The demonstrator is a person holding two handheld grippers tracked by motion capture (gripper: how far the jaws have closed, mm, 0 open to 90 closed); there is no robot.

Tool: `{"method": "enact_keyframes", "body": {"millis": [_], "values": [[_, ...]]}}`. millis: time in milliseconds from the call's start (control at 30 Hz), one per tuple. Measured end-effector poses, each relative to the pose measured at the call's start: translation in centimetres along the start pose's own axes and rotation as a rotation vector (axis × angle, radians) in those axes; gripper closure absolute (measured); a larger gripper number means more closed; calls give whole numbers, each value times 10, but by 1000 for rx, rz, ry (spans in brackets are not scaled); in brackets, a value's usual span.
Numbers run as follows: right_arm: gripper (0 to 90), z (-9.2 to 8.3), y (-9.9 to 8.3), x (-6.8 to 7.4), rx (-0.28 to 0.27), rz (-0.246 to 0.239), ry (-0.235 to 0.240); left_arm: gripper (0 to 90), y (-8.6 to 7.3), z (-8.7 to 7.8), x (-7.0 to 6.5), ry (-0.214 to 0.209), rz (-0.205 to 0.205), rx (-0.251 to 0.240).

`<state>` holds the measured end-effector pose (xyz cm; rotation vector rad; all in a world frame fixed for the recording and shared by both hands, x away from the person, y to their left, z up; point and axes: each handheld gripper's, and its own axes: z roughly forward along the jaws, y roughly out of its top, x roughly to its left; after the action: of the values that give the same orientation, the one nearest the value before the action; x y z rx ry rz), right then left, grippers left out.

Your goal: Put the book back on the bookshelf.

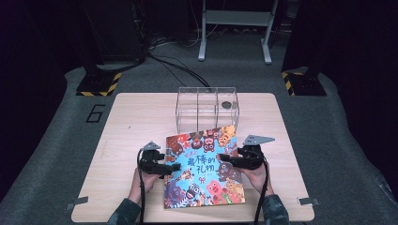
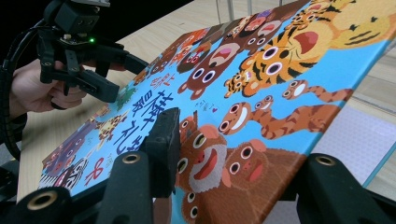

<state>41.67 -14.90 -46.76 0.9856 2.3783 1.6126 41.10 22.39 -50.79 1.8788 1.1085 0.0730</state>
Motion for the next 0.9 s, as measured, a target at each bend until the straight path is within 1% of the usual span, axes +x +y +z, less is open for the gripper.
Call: {"method": "enact_keyframes", "body": {"millis": [67, 100, 133, 200, 233, 300, 367, 400, 433, 467, 500, 533, 567, 600, 667, 700, 733, 833, 900], "values": [[532, 0, 0, 1, -4, -5, -1, 0, 1, 0, 1, -3, 4, 1], [532, -1, 0, 1, -5, -6, -3, 0, 2, 0, 1, -4, -1, 0], [532, 0, 1, 1, -6, -14, 0, 0, 2, 1, 1, 5, 2, -3], [532, -1, 1, 2, -13, -17, -6, 0, 3, 2, 1, 9, 6, -9], [532, -1, 1, 2, -22, -21, -7, 0, 3, 1, 2, 5, 3, 1], [532, -1, 1, 2, -26, -28, -10, 0, 4, 2, 3, 15, -1, -22], [532, -1, 2, 3, -34, -38, -12, 0, 7, 0, 5, 4, 14, -3], [532, -1, 2, 3, -34, -38, -11, 0, 8, 2, 4, 12, -5, -30], [532, -2, 2, 4, -37, -39, -12, 0, 9, 0, 5, 7, 9, -5], [532, -2, 2, 4, -42, -50, -12, 0, 10, 1, 6, 3, 13, -9], [532, -2, 2, 5, -43, -49, -15, 0, 10, 1, 5, 4, 0, -19], [532, -2, 3, 5, -42, -57, -13, 0, 11, 0, 6, 0, 4, -8], [532, -2, 3, 6, -47, -61, -13, 0, 12, 1, 7, 3, 3, -20], [532, -3, 3, 6, -50, -63, -15, 0, 13, 1, 7, -4, -2, -16], [532, -3, 4, 8, -51, -68, -14, 1, 13, 3, 7, 0, 8, -22], [532, -2, 4, 8, -63, -78, -15, 2, 14, 3, 7, -16, 5, -11], [532, -3, 4, 8, -63, -79, -18, 2, 13, 4, 7, -23, 0, -7], [532, -3, 5, 9, -69, -88, -15, 13, 13, 5, 7, -48, -11, -24], [532, -3, 5, 9, -69, -91, -13, 44, 14, 5, 6, -61, -6, -22]]}}
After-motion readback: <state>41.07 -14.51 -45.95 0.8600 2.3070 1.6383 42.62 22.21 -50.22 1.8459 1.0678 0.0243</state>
